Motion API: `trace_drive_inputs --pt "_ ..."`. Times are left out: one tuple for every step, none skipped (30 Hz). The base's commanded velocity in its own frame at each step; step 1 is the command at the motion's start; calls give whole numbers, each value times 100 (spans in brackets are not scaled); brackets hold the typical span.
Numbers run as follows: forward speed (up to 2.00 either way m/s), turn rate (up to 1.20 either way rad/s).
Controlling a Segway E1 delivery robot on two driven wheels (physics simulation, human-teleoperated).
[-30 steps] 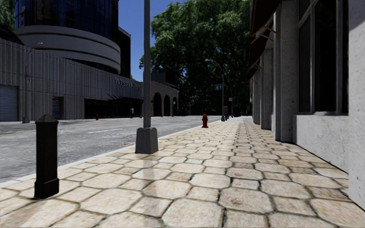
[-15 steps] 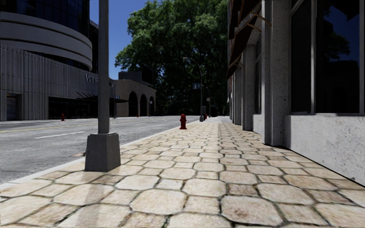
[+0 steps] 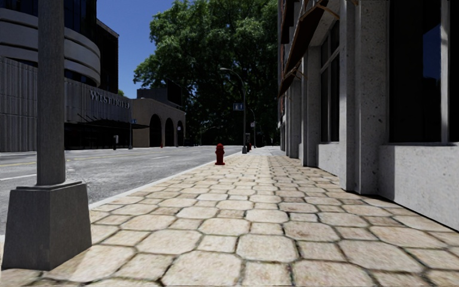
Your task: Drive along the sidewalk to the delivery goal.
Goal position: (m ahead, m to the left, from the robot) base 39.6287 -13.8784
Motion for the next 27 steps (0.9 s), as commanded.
trace_drive_inputs --pt "200 -24" --pt "200 -24" --pt "200 -34" --pt "200 -38" --pt "200 -39" --pt "200 -39" --pt "200 -39" --pt "200 -39" --pt "200 -39" --pt "200 -39" --pt "200 -39" --pt "200 -39" --pt "200 -39" --pt "200 -39" --pt "200 -39" --pt "200 -39" --pt "200 -39" --pt "200 -39" --pt "200 -39" --pt "200 -35" --pt "200 -19" --pt "200 -19" --pt "200 0" --pt "200 0" --pt "200 0" --pt "200 0" --pt "200 0"
